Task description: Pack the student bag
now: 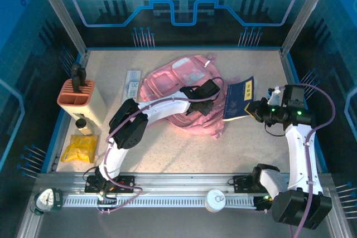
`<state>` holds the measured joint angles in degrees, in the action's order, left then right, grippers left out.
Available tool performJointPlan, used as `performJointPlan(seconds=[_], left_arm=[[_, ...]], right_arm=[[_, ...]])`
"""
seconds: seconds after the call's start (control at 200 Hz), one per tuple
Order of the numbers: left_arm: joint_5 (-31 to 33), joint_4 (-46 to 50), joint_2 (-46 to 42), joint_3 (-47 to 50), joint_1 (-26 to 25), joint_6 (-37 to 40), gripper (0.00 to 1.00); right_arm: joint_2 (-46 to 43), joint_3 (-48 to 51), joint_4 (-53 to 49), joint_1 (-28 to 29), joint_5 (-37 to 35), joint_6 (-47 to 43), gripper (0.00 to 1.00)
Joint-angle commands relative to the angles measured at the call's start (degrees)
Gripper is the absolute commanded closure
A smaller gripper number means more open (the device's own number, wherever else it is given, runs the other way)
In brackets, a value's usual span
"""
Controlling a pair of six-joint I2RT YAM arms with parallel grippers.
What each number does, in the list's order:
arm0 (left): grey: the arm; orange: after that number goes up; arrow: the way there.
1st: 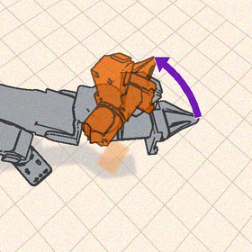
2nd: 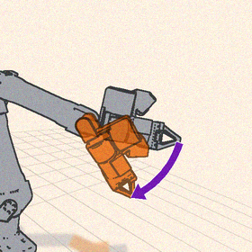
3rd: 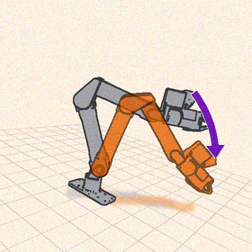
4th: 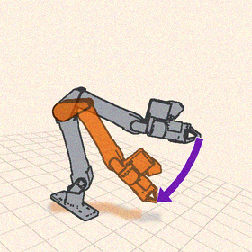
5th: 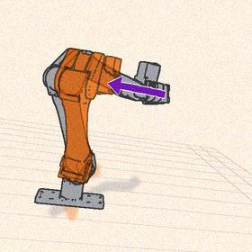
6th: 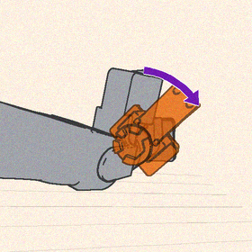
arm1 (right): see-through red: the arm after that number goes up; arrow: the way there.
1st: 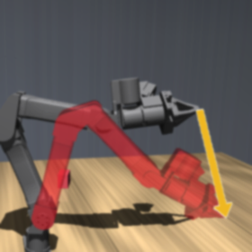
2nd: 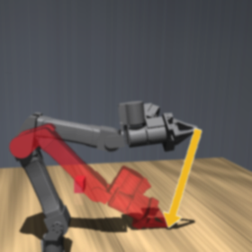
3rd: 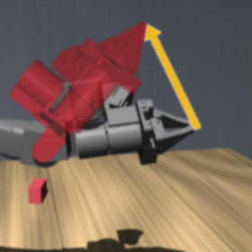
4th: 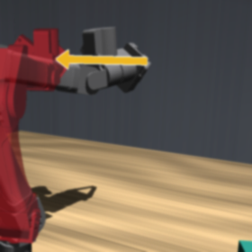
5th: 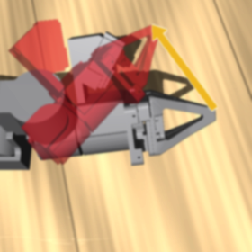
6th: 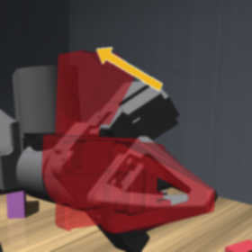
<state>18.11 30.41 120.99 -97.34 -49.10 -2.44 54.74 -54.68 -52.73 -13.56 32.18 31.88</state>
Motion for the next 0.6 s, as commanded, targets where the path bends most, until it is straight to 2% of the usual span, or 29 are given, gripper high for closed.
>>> performJointPlan(seconds=[0.0, 0.195, 0.405, 0.485, 0.595], left_arm=[[3.70, 3.06, -2.70, -2.35, 0.51, 2.55, 0.88], [6.63, 3.15, -9.41, -3.62, 0.70, 7.79, 1.00], [6.57, 2.11, -14.58, -5.26, 2.59, 13.51, 1.00], [5.18, 1.23, -16.05, -5.53, 3.45, 14.93, 1.00], [2.67, 0.27, -17.17, -6.08, 4.39, 16.37, 1.00]], right_arm=[[-0.34, 0.45, 0.92, -0.64, 1.95, -0.62, 1.00], [-0.60, 0.01, -0.93, -0.63, -1.30, -1.28, 1.00], [0.22, 0.55, -2.27, 0.23, -3.30, -2.61, 1.00], [0.64, 1.73, -1.03, 2.12, -3.14, -2.21, 1.00], [2.88, 3.92, 4.40, 8.03, 0.08, 0.30, 1.00]])
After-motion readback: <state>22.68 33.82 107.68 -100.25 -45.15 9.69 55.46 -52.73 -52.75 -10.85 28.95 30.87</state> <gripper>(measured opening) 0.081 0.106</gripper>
